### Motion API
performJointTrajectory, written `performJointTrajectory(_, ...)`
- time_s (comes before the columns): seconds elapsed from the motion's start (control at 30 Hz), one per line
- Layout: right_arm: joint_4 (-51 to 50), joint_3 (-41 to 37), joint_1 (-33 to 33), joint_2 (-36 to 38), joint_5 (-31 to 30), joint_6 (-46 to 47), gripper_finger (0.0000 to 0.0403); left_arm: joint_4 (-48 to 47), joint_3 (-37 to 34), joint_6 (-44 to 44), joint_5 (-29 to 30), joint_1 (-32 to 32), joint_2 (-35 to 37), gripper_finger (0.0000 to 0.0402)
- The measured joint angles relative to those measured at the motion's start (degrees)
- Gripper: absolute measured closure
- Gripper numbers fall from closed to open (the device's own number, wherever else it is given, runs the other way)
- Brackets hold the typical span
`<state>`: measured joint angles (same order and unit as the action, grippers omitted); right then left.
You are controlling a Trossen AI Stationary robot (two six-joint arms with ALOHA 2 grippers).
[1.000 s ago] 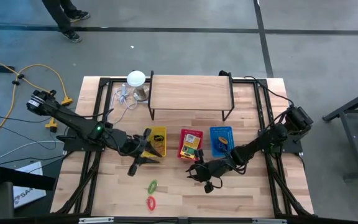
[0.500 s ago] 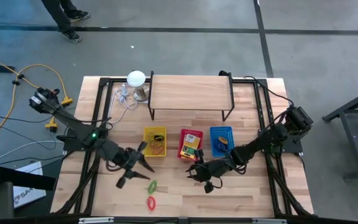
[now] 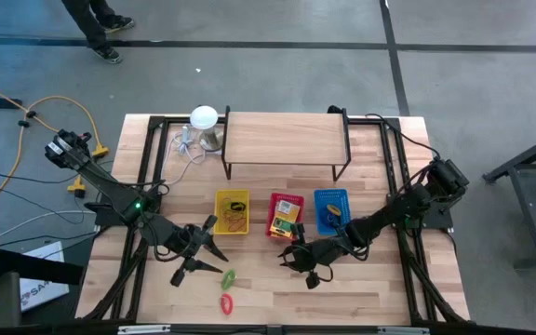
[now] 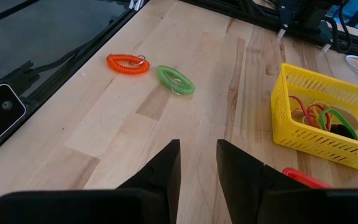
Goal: Pick & Place Office Desk Supplies
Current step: Put the green spiral keychain into the blue bin
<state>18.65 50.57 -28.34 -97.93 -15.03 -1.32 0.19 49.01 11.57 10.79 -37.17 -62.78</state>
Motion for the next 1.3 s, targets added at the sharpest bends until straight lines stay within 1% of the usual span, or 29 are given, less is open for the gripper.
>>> performJointTrajectory(0.1,0.0,0.0,0.0,0.0,0.0,0.0,0.0311,-1.2,0.0,2.4,0.0,0.0,0.0,0.0273)
performJointTrajectory(0.4,0.0,0.0,0.0,0.0,0.0,0.0,0.0311,-9.5,0.0,11.6,0.0,0.0,0.0,0.0273)
performJointTrajectory(0.63,0.0,0.0,0.0,0.0,0.0,0.0,0.0311,-17.1,0.0,22.6,-0.5,0.0,0.0,0.0273)
performJointTrajectory(0.8,0.0,0.0,0.0,0.0,0.0,0.0,0.0311,-25.0,0.0,31.3,-0.6,0.0,0.0,0.0273)
performJointTrajectory(1.0,0.0,0.0,0.0,0.0,0.0,0.0,0.0311,-31.8,0.0,33.4,-0.5,0.0,0.0,0.0273)
performJointTrajectory(1.3,0.0,0.0,0.0,0.0,0.1,-0.5,0.0311,-32.3,0.0,33.1,-0.5,0.0,0.0,0.0273)
